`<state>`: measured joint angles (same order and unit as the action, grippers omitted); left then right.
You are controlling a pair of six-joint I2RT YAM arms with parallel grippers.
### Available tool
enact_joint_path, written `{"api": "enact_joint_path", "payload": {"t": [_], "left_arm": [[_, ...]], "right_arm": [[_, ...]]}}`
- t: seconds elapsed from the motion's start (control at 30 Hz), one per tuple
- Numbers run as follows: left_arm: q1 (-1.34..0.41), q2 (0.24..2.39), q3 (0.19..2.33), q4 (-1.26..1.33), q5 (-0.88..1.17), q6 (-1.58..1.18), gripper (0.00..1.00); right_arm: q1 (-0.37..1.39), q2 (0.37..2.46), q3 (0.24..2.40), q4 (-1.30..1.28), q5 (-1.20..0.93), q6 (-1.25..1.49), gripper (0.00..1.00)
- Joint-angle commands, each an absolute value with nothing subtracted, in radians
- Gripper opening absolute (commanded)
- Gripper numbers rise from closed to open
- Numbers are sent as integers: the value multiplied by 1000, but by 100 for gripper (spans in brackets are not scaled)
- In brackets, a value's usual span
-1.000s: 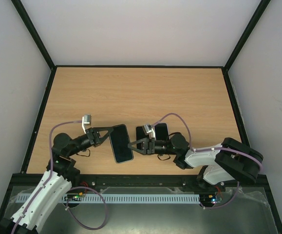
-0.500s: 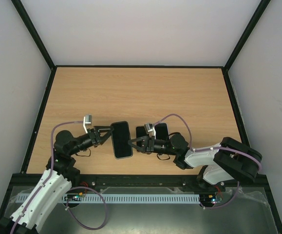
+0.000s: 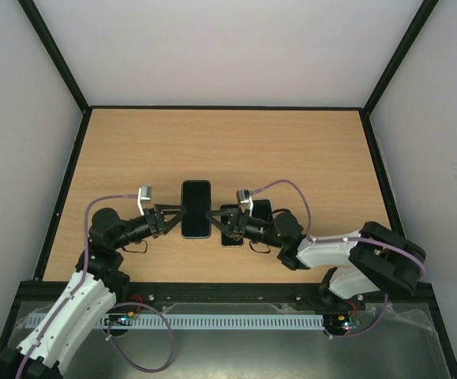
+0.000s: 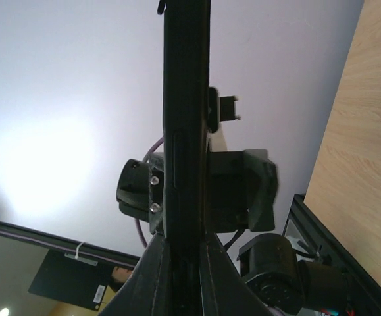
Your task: Put the phone into the phone case
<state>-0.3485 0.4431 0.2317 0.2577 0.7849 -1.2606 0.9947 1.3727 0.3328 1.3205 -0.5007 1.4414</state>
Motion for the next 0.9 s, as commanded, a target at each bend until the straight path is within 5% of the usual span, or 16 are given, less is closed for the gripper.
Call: {"api": "enact_joint_path", "payload": {"t": [0.0, 0.23, 0.47, 0.67, 0.87], "left_arm": [[-349, 454, 256, 219, 819, -1213, 47], [-347, 455, 241, 217, 798, -1235, 7], [-348, 481, 260, 170, 790, -1220, 3], [-348, 476, 275, 140, 787, -1230, 37], [-347, 452, 255, 98, 786, -1228, 60]], "right_arm": [[984, 1338, 370, 1399, -427, 1440, 2], [983, 1356, 369, 1354, -422, 1417, 2], [983, 1365, 360, 1316, -416, 1397, 2], [982, 1365, 380, 1353, -406, 1438, 2], [981, 1346, 406, 1334, -349, 1443, 2]]}}
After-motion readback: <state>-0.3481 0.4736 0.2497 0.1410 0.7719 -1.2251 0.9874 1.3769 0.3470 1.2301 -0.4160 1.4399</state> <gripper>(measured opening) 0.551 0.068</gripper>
